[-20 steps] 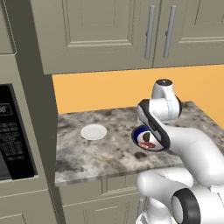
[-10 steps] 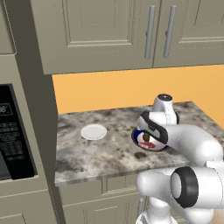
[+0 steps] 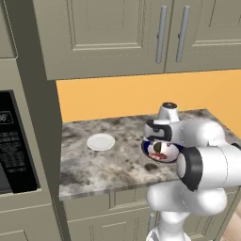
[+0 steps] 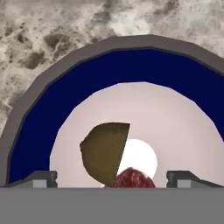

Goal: Remove the kiwi from the bowl and place it on the small plate. Then place the bowl with only the steak in the microwave, close the door, and press the start button to microwave the steak.

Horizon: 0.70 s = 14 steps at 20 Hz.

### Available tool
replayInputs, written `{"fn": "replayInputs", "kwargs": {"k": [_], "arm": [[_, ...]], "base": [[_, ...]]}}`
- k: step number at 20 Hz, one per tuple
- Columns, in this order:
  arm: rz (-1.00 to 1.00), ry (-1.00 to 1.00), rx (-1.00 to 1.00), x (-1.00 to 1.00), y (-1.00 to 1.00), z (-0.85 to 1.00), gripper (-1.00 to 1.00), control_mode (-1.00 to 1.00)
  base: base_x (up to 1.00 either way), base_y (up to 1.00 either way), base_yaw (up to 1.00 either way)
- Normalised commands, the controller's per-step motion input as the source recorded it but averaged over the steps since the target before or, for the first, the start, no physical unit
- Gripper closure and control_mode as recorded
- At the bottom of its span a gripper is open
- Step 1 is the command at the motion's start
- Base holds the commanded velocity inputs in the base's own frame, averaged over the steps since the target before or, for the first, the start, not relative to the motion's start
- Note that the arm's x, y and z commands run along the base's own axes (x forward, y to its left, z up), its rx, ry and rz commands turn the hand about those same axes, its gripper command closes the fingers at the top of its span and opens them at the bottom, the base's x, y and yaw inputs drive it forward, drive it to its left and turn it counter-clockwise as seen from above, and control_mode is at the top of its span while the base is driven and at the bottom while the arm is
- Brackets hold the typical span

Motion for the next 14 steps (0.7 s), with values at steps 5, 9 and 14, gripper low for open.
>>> {"fn": "replayInputs", "kwargs": {"k": [5, 9, 14], "arm": [[0.03, 0.05, 0.00, 0.20, -0.01, -0.24, -1.00, -1.00], [0.01, 0.05, 0.00, -0.03, 0.12, -0.40, -1.00, -1.00], [0.00, 0.03, 0.00, -0.09, 0.19, -0.26, 1.00, -1.00]], "base": [[0.00, 0.00, 0.00], [0.00, 0.00, 0.00], [0.00, 0.00, 0.00]]}}
